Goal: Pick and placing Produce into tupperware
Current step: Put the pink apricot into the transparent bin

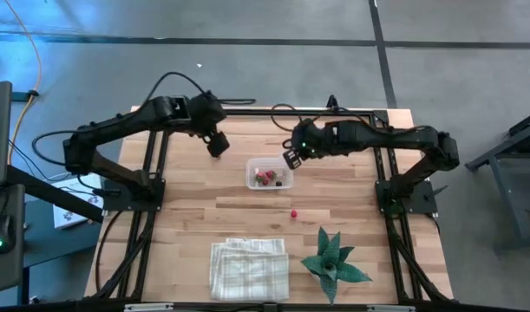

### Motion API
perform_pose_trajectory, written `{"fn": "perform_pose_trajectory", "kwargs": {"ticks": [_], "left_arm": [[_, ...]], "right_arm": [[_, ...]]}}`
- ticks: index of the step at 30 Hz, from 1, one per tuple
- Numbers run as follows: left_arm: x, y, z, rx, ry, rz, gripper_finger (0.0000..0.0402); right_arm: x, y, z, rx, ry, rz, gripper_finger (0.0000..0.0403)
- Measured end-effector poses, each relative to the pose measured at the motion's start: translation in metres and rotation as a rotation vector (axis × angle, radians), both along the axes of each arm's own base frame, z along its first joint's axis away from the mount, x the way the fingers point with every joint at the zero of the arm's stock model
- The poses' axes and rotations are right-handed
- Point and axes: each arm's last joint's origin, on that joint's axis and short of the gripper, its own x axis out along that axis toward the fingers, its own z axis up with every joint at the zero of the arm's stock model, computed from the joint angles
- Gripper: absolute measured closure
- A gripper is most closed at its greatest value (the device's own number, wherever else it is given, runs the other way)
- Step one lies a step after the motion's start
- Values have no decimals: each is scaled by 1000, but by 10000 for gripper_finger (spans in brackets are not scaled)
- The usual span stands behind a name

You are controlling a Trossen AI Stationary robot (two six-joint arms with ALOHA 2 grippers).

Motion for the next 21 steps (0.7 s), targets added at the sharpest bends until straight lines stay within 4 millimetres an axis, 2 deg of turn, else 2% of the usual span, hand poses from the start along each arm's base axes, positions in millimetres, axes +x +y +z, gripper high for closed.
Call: {"fn": "perform_pose_trajectory", "kwargs": {"ticks": [5, 11, 16, 21], "left_arm": [[-13, 2, 4, -14, 15, 39, 119], [-14, 1, 3, -23, 24, 47, 119], [-14, 2, 3, -24, 12, 56, 119], [-14, 1, 3, -26, 12, 55, 119]], "right_arm": [[0, -10, 1, -22, 1, 20, 400], [3, -17, -7, -11, -22, 31, 400], [8, -24, -17, -1, -7, 52, 400], [22, -35, -35, 41, 20, 106, 400]]}}
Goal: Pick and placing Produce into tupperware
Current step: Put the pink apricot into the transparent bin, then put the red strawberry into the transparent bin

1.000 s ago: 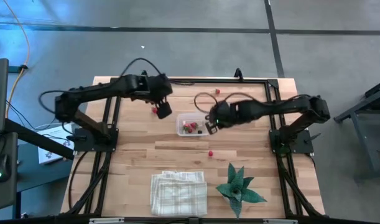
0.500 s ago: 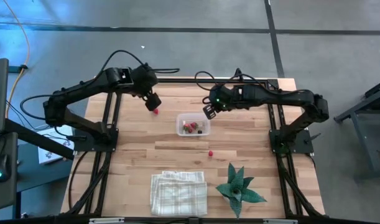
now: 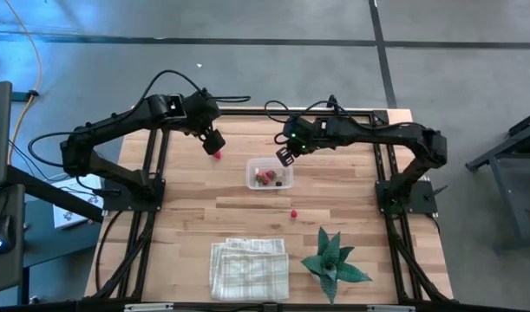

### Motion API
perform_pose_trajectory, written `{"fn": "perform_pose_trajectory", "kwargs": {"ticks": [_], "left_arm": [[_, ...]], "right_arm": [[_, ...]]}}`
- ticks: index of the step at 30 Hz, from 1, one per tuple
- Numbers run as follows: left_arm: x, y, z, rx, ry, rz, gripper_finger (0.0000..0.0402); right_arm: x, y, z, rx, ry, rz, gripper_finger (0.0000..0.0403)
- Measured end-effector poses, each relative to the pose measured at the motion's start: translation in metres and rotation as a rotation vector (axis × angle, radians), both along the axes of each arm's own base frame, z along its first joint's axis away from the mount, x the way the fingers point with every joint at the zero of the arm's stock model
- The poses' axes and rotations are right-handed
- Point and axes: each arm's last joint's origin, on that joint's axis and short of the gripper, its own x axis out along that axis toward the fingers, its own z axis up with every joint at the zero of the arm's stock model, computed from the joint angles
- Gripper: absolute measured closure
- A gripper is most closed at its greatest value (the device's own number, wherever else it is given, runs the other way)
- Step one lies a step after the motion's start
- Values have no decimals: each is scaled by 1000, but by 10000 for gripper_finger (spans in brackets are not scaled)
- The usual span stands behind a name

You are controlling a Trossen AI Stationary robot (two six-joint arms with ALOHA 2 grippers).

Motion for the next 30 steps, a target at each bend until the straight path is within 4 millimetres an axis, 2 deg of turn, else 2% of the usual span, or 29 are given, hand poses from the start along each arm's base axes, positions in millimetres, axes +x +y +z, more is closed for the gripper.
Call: {"fn": "perform_pose_trajectory", "kwargs": {"ticks": [4, 11, 17, 20, 24, 30], "left_arm": [[0, 0, 0, -8, -6, 2, 119], [0, 0, 0, -19, -15, 13, 119], [0, 0, 0, -19, -15, 14, 119], [0, 0, 0, -19, -15, 14, 119], [0, 0, 0, -19, -15, 14, 119], [0, 0, 0, -21, -17, 22, 119]], "right_arm": [[18, -4, -18, 52, -24, 64, 400], [47, 6, -58, 135, -2, 170, 398], [56, 11, -87, 217, 62, 231, 348], [57, 12, -90, 237, 63, 244, 317], [56, 10, -84, 225, 45, 254, 282], [54, 7, -78, 220, 35, 253, 246]]}}
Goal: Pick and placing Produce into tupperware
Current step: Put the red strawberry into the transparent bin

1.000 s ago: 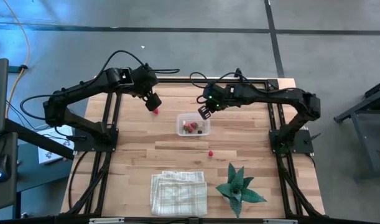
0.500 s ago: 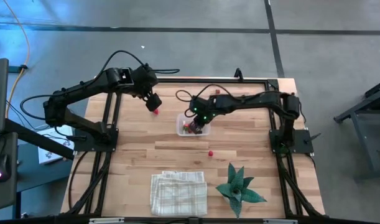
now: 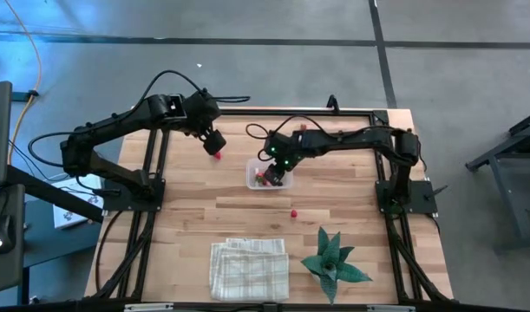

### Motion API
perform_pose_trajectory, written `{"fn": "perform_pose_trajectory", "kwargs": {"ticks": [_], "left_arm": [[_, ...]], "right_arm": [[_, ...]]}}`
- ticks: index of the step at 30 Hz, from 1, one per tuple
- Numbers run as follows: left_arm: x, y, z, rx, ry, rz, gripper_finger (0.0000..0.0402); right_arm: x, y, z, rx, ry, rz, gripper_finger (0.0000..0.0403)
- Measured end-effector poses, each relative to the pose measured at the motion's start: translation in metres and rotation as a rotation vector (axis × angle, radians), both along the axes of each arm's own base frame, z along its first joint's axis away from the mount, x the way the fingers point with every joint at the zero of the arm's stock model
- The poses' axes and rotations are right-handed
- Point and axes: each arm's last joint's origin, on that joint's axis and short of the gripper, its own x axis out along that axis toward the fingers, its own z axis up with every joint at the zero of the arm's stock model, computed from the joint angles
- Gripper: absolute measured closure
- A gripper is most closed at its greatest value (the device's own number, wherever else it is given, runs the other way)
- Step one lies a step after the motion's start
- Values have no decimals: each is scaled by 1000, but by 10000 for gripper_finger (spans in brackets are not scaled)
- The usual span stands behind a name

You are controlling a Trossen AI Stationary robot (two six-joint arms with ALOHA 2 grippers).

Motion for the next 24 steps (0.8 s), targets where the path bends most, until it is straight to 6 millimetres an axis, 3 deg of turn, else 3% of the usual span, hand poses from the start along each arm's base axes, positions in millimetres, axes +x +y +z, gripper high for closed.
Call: {"fn": "perform_pose_trajectory", "kwargs": {"ticks": [6, 13, 18, 24], "left_arm": [[-2, 0, -21, -50, 17, 156, 119], [-5, 1, -69, -77, 79, 367, 119], [-1, 4, -87, -85, -43, 511, 119], [0, 5, -107, -103, -115, 604, 119]], "right_arm": [[-9, 1, 20, 12, -29, -15, 234], [-33, -2, 66, -35, -122, -57, 234], [-51, -5, 95, -92, -195, -93, 234], [-71, -2, 115, -124, -216, -90, 234]]}}
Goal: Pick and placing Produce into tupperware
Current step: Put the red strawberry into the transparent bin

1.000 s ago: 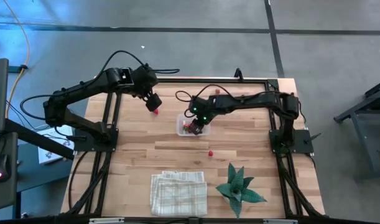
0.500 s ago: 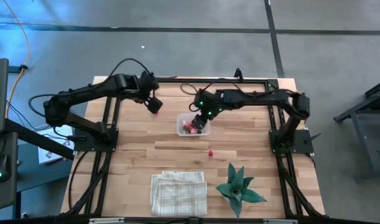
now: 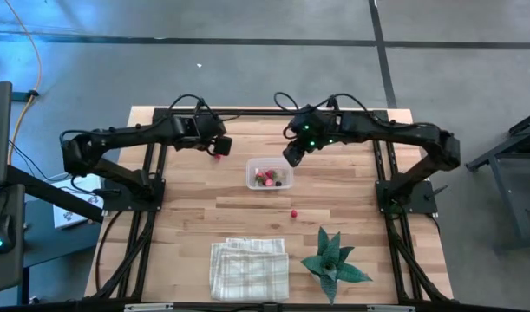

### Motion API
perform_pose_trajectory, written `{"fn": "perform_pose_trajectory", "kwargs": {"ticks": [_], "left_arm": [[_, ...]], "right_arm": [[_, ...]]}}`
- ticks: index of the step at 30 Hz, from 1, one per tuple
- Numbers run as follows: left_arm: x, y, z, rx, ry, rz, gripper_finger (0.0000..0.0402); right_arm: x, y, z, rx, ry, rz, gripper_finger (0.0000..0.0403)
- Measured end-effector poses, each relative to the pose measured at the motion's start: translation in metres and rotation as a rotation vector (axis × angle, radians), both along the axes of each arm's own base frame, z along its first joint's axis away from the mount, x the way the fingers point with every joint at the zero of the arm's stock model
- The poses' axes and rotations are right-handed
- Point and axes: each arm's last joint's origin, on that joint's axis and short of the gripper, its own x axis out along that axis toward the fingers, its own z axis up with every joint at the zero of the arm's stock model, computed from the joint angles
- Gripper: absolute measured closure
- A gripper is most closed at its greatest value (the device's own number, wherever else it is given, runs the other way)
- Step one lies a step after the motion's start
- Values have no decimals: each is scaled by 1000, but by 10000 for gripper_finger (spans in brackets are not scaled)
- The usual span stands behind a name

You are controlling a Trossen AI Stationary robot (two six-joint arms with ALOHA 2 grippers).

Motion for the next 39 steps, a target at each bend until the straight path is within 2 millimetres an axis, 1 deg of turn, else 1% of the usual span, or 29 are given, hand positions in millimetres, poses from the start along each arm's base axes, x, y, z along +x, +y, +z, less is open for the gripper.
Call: {"fn": "perform_pose_trajectory", "kwargs": {"ticks": [4, 8, 12, 15, 18, 24, 26, 33, 39], "left_arm": [[-3, -2, -10, -16, -6, 72, 119], [-5, -2, -22, -40, -9, 159, 119], [1, 2, -35, -26, -24, 222, 119], [10, 8, -43, 6, -48, 249, 119], [16, 14, -54, -1, -42, 260, 119], [14, 24, -77, -83, 26, 345, 119], [13, 29, -80, -86, 23, 374, 119], [6, 44, -81, -84, -11, 431, 119], [1, 50, -81, -108, -17, 454, 119]], "right_arm": [[-12, 2, 5, -8, 45, 14, 234], [-24, 0, 6, -48, 116, 18, 234], [-31, -5, 6, -73, 161, 37, 234], [-33, -7, 7, -105, 169, 72, 234], [-33, -8, 6, -133, 178, 111, 234], [-34, -8, 6, -169, 198, 174, 234], [-34, -7, 6, -175, 204, 190, 234], [-34, -7, 5, -200, 214, 239, 234], [-35, -8, 5, -208, 217, 247, 234]]}}
